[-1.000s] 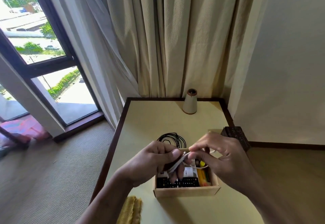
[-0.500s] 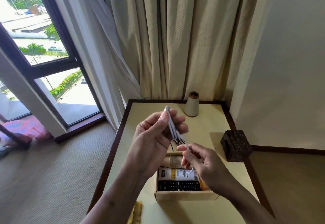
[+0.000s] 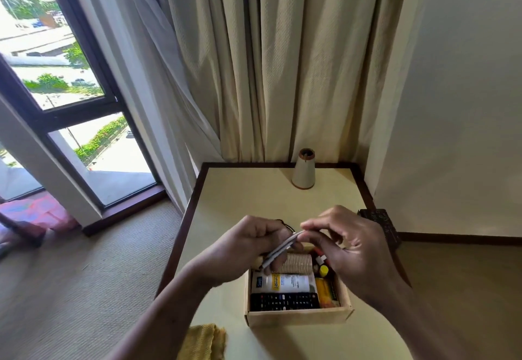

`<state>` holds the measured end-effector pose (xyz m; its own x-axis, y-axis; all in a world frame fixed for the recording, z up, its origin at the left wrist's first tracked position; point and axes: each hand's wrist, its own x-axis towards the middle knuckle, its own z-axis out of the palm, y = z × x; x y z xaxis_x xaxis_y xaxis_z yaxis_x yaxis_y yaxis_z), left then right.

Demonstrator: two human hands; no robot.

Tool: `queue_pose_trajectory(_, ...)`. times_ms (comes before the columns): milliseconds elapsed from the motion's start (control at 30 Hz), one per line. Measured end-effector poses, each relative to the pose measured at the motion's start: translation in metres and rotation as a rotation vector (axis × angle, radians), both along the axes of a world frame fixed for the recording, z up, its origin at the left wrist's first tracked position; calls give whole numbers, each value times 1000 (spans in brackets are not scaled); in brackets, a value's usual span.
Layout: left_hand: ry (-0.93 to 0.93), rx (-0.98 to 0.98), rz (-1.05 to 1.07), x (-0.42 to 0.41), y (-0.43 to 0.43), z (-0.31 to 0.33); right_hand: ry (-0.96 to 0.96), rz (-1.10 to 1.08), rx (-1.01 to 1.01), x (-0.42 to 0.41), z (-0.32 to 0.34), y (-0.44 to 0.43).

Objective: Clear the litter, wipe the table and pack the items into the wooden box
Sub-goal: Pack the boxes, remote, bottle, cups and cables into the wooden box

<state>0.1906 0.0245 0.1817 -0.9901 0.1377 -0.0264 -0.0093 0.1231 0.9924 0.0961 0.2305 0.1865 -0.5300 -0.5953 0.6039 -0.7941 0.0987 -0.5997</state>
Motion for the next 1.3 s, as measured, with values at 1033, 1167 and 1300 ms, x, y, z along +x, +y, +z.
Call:
queue_pose_trajectory(1033,-47,-32,41,-6,-3,-14,-22,-16,365,-2,3,7)
queue_pose_trajectory(1167,-68,522,54,-3,12,-13,33,-132,191,-11,2,-1)
queue_pose_trajectory(1300,-38,951,204,-3,30,-15,-305,-125,194,3,-25,-21)
